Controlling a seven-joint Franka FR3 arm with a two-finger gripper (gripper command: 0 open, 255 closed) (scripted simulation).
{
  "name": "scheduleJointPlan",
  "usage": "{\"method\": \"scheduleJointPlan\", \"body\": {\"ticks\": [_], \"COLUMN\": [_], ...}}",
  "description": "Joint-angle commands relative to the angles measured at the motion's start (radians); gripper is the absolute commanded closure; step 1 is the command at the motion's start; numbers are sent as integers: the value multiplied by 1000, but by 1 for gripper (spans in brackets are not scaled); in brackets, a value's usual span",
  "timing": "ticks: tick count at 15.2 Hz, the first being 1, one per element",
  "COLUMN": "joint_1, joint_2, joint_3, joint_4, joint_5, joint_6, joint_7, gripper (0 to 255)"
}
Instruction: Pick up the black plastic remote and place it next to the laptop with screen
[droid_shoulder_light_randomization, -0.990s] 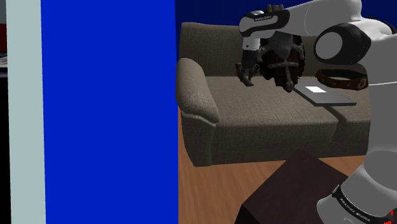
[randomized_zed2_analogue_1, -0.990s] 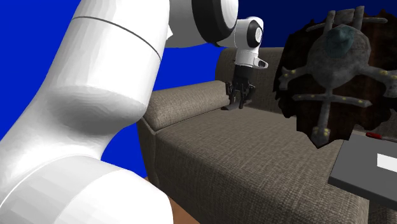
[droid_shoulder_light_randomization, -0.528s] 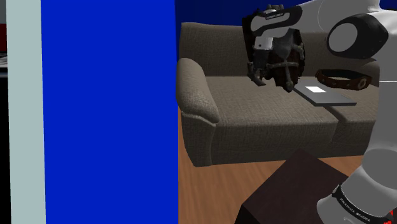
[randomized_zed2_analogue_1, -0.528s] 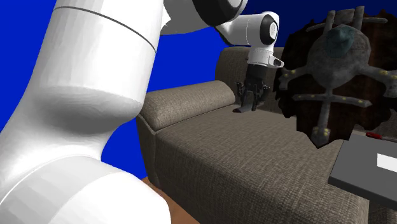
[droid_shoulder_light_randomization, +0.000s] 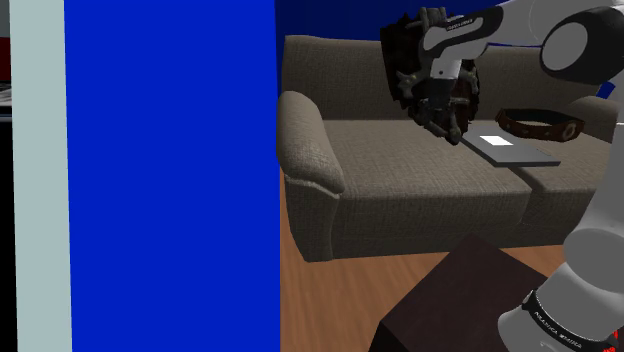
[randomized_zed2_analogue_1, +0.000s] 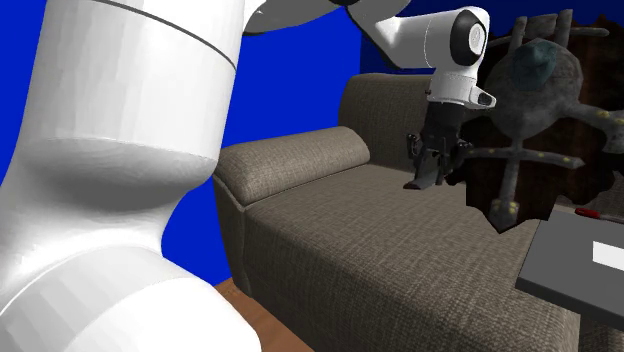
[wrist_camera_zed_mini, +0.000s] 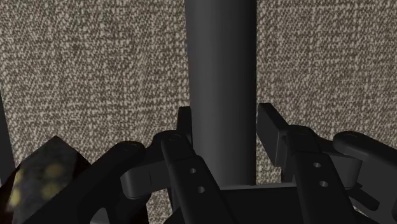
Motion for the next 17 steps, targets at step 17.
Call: {"method": "scheduleJointPlan", "body": {"ticks": [17], "joint_1": [-92], "joint_2": [7], "joint_3": [-49], "joint_4": [-140], "joint_5": [-10], "joint_6": [142], "joint_7": [-150], "gripper": [255]}}
